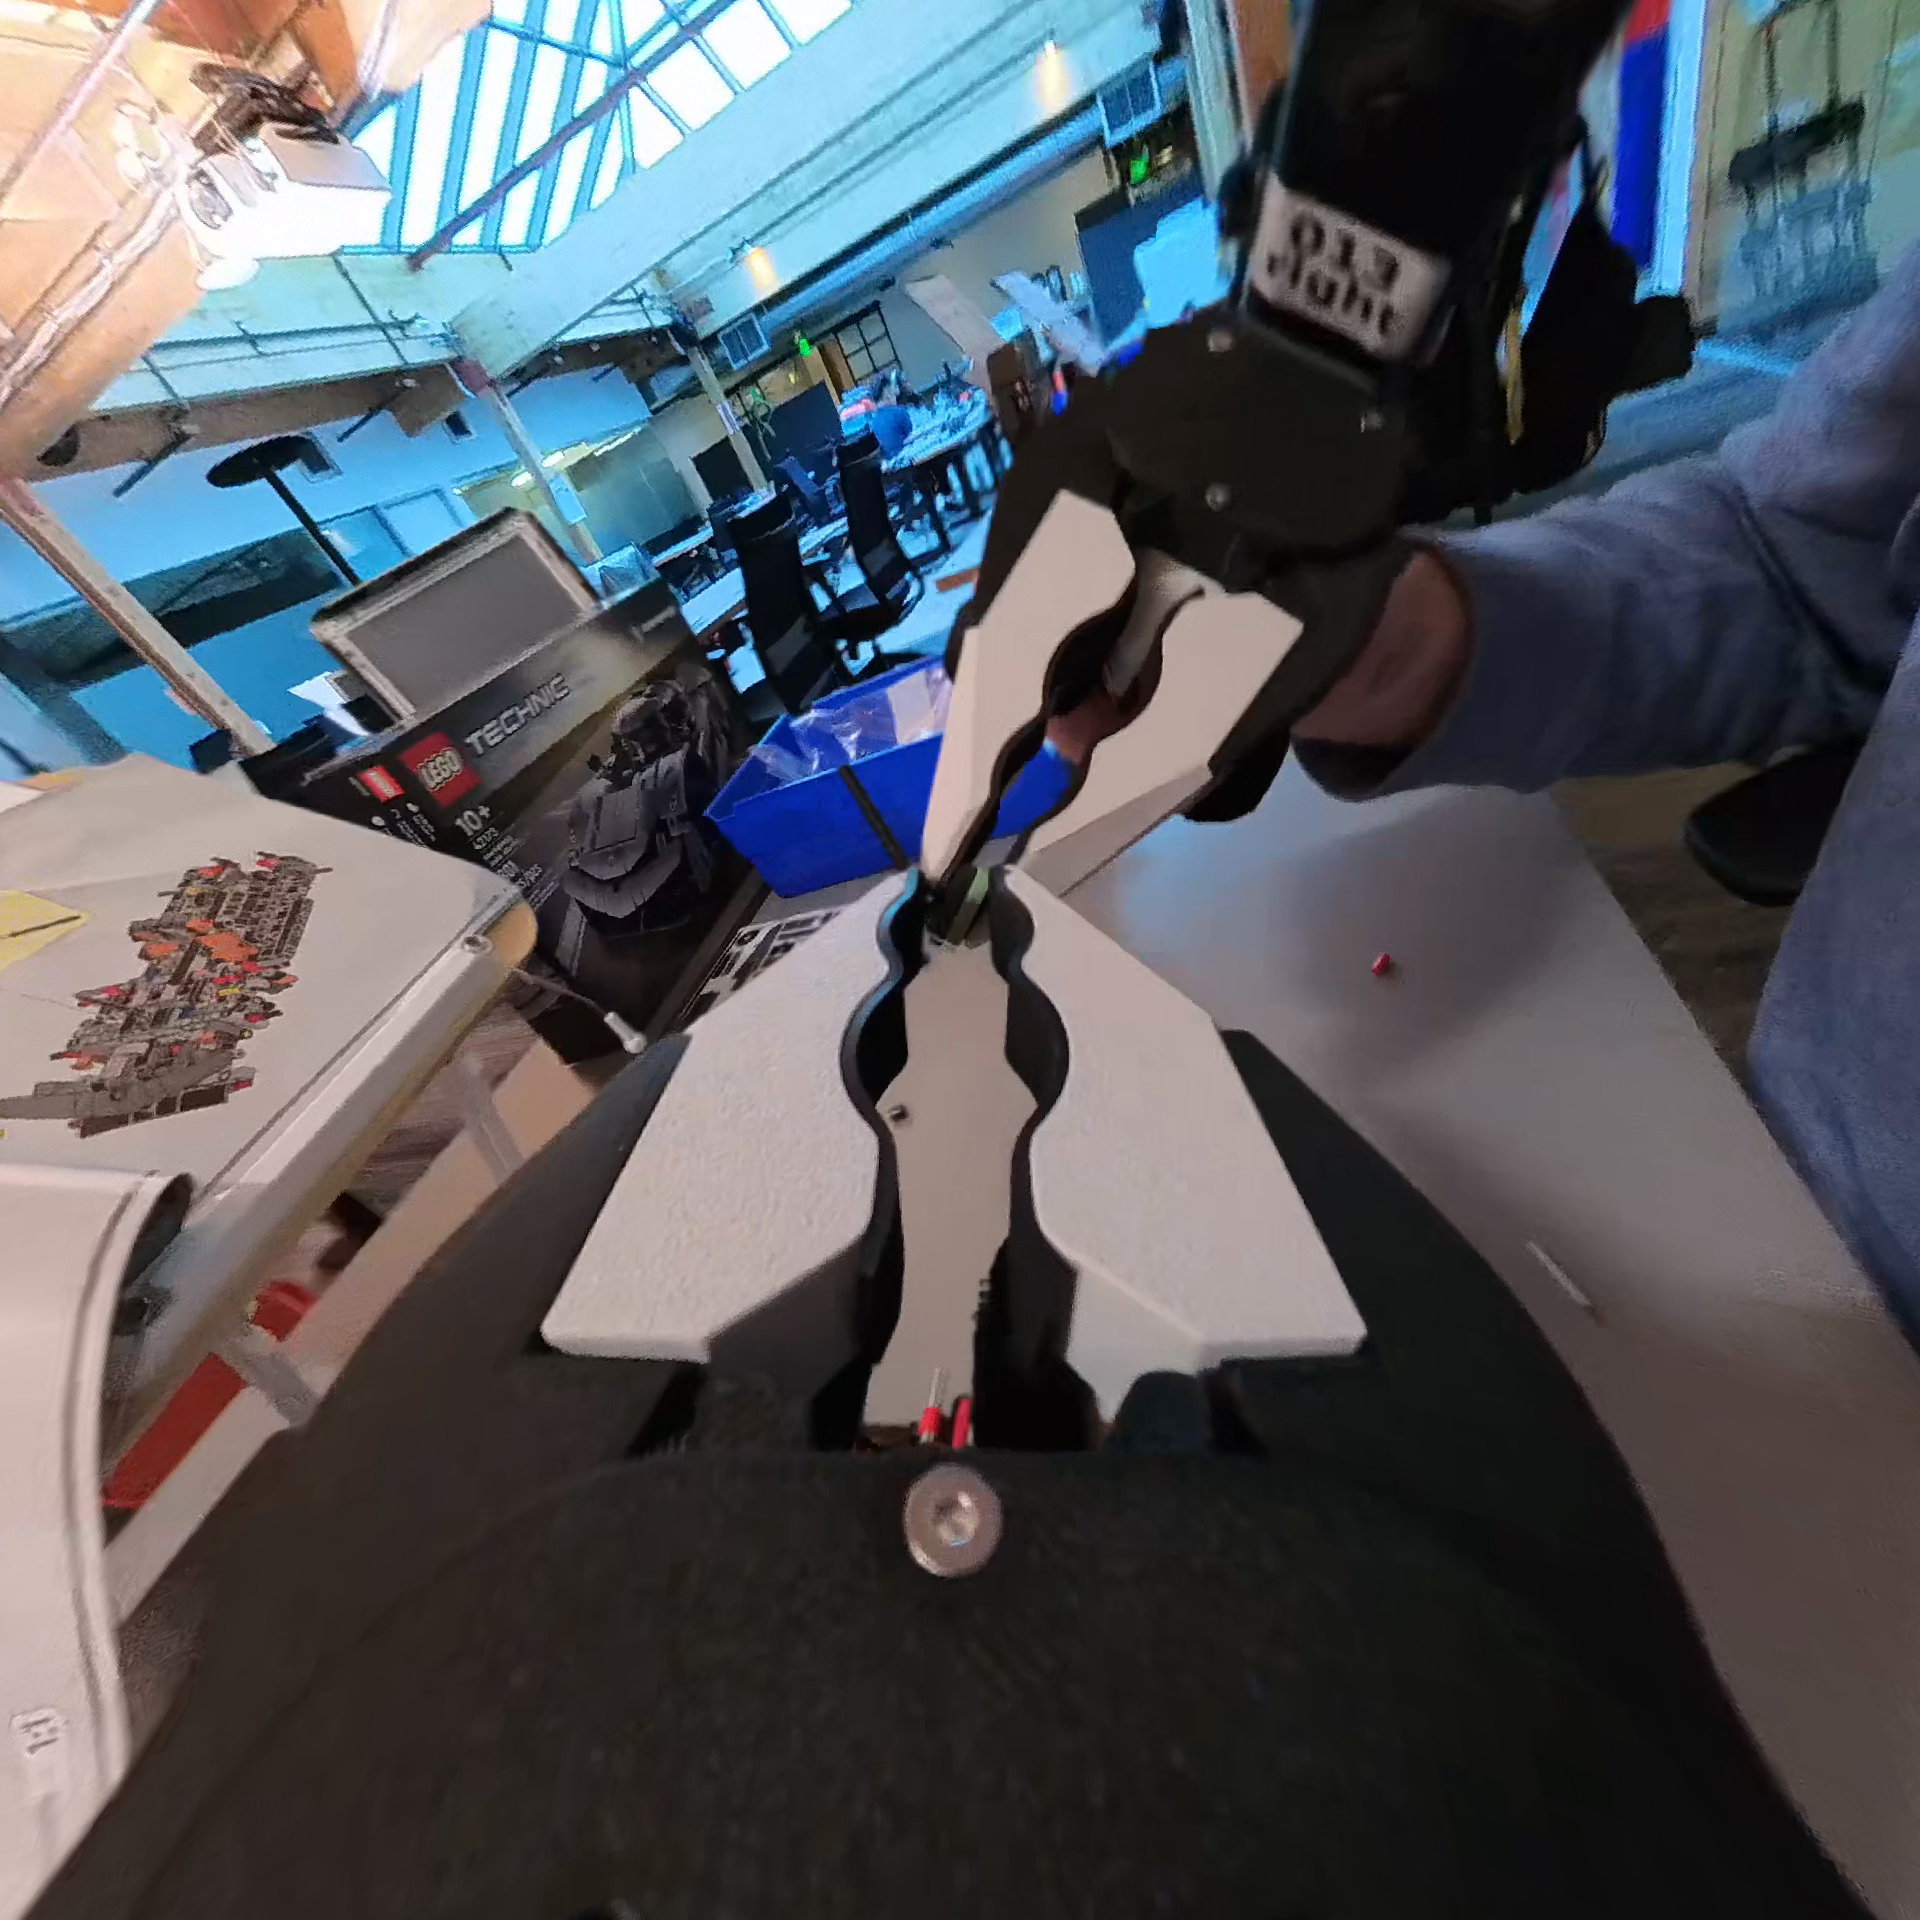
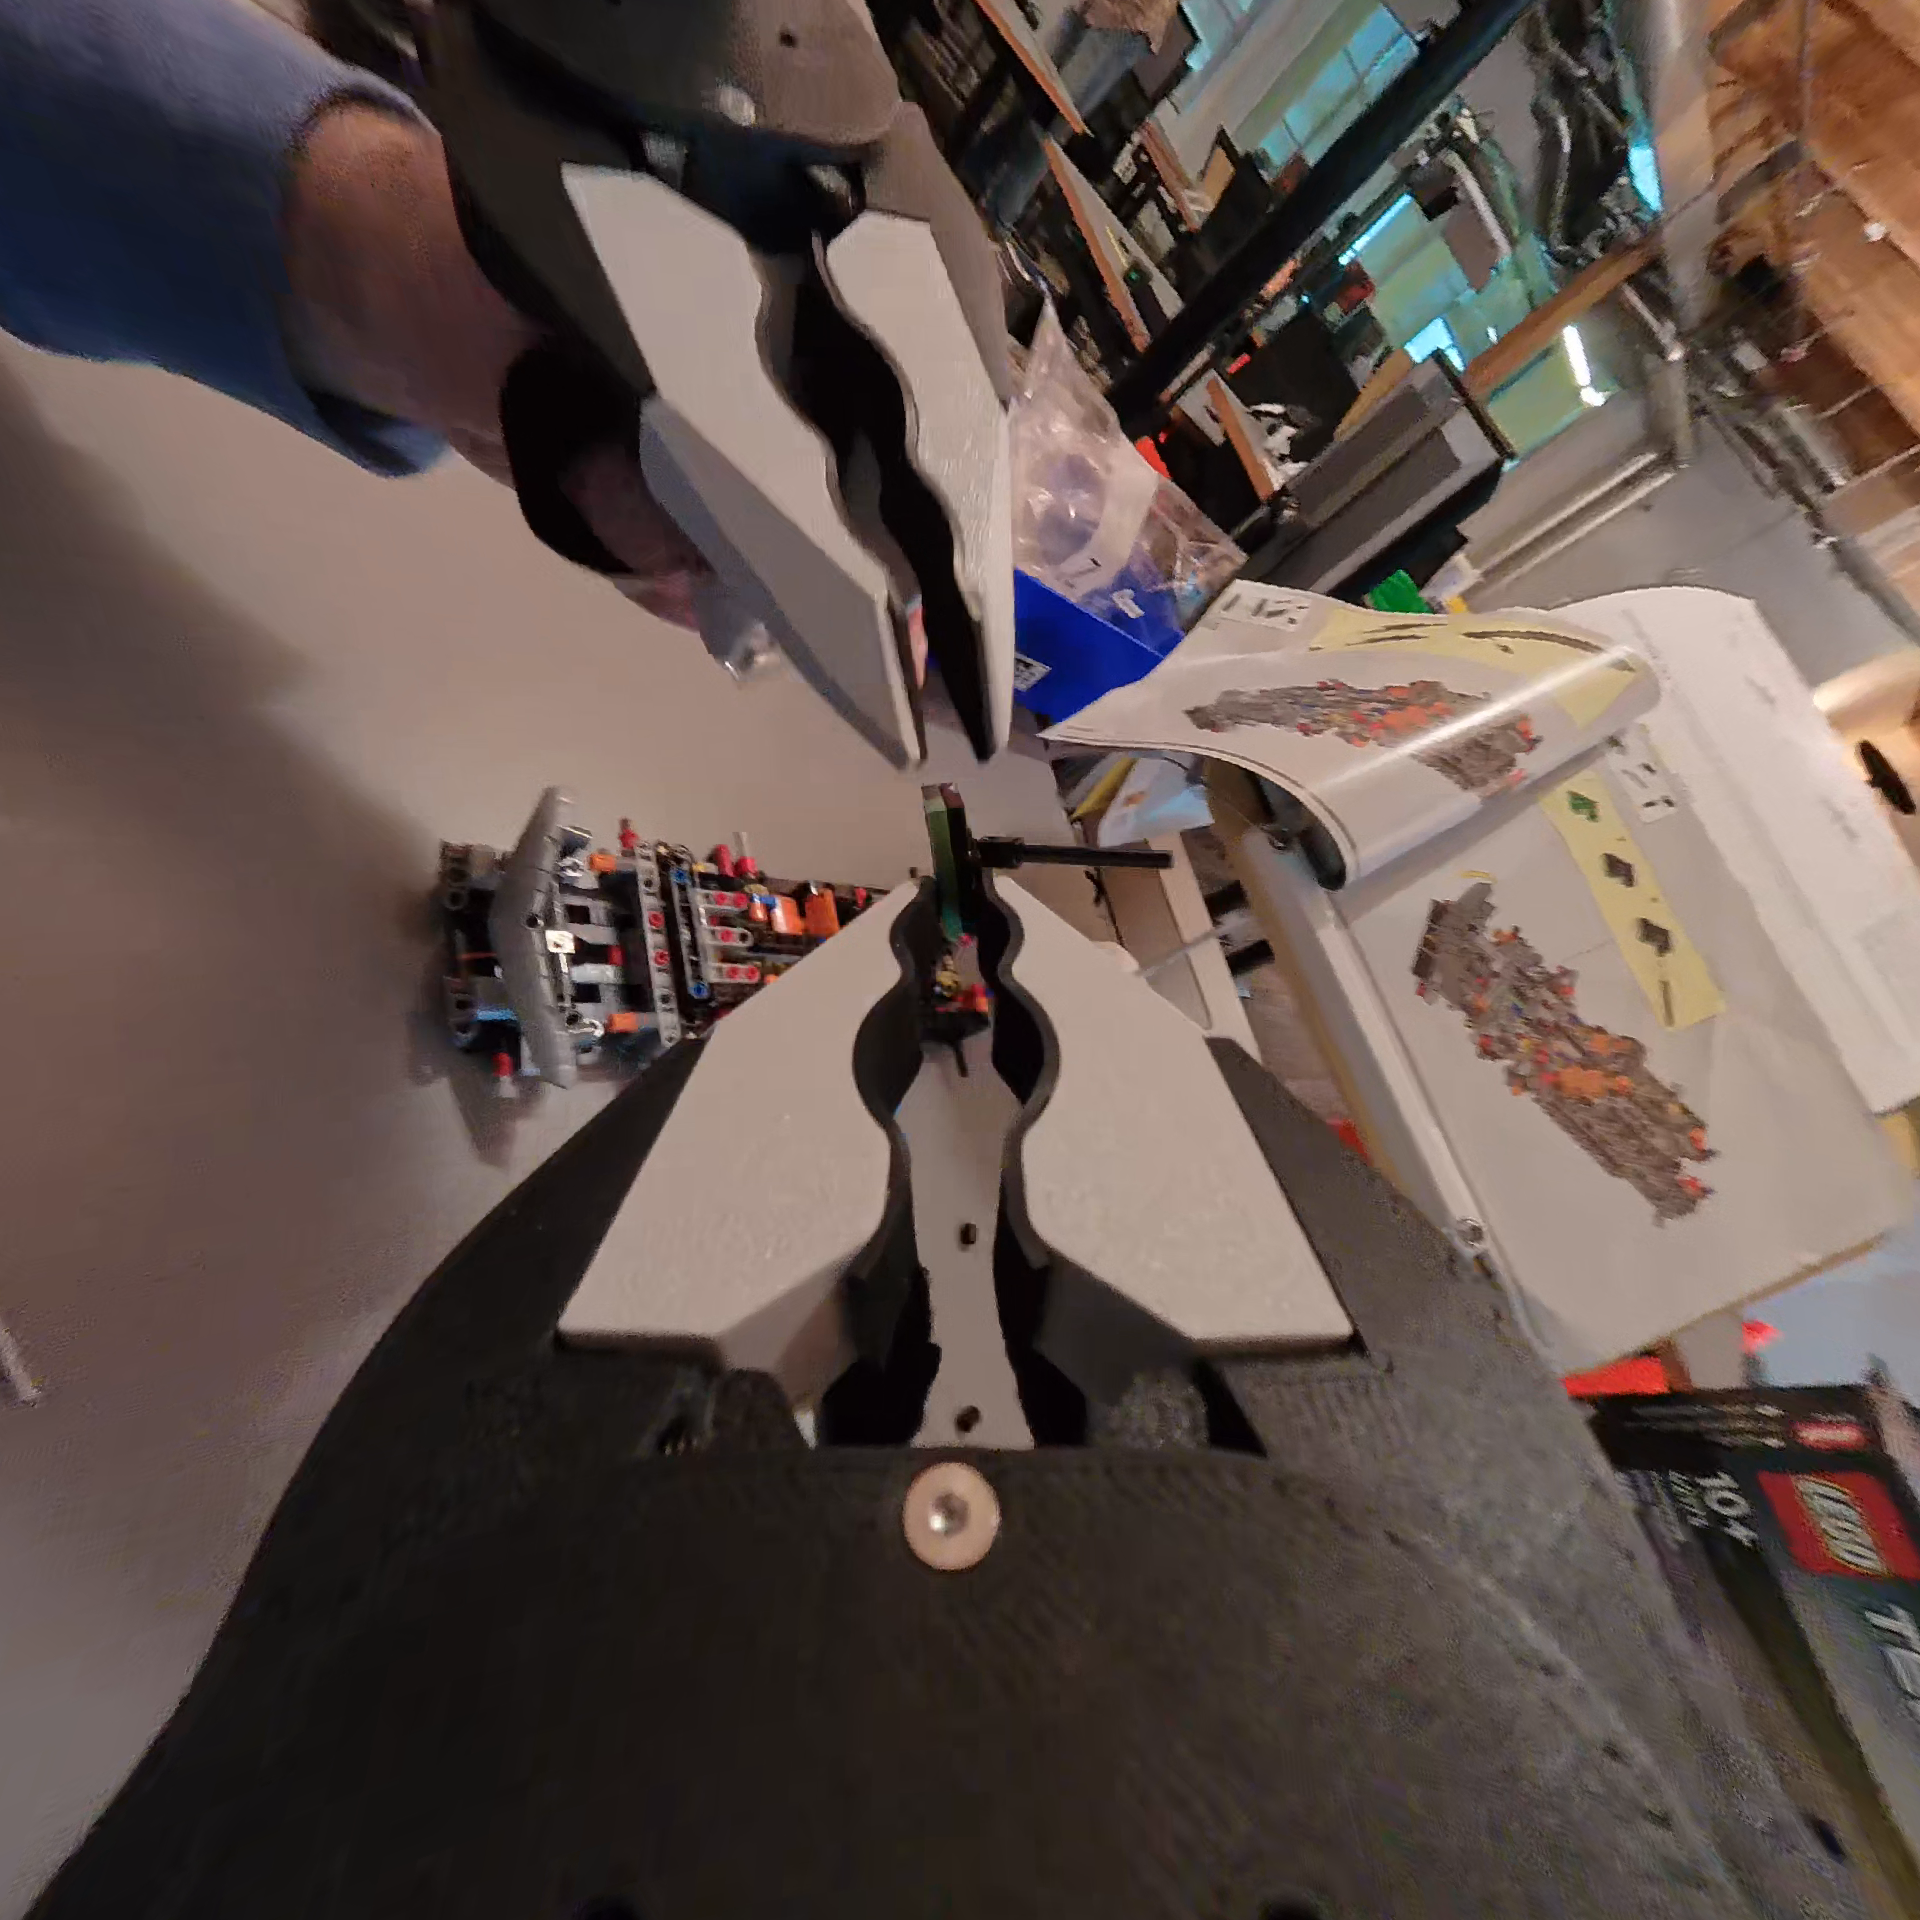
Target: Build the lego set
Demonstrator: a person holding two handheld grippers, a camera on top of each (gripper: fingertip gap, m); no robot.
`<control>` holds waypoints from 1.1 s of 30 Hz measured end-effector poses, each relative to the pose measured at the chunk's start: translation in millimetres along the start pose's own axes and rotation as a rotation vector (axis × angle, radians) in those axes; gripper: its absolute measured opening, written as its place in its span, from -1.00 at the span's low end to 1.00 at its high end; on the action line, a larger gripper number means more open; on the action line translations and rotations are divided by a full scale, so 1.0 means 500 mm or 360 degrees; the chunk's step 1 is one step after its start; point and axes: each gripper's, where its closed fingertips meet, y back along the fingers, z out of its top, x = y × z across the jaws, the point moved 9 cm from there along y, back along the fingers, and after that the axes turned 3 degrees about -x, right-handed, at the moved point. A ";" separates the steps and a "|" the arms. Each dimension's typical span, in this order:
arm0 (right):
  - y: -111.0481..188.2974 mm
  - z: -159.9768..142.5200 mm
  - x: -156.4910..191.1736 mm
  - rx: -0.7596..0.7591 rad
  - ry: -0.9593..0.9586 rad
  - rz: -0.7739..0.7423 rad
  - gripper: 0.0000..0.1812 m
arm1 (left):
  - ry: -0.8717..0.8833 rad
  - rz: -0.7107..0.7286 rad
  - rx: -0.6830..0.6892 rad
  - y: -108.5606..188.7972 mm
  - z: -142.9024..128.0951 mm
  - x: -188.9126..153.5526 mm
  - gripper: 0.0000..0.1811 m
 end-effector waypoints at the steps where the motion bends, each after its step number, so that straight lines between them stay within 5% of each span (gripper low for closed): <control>1: 0.000 -0.001 -0.002 0.0018 0.0030 -0.0028 -0.96 | 0.0061 -0.0004 -0.0047 0.006 0.004 0.008 -0.86; 8: -0.011 0.007 0.014 0.0170 0.0397 -0.0200 -0.96 | 0.0353 0.0044 0.0101 -0.017 -0.008 0.047 -0.69; 33: -0.016 -0.033 0.026 0.0281 0.0771 -0.0350 -0.96 | 0.0853 -0.0148 0.0060 -0.062 -0.044 0.061 -0.98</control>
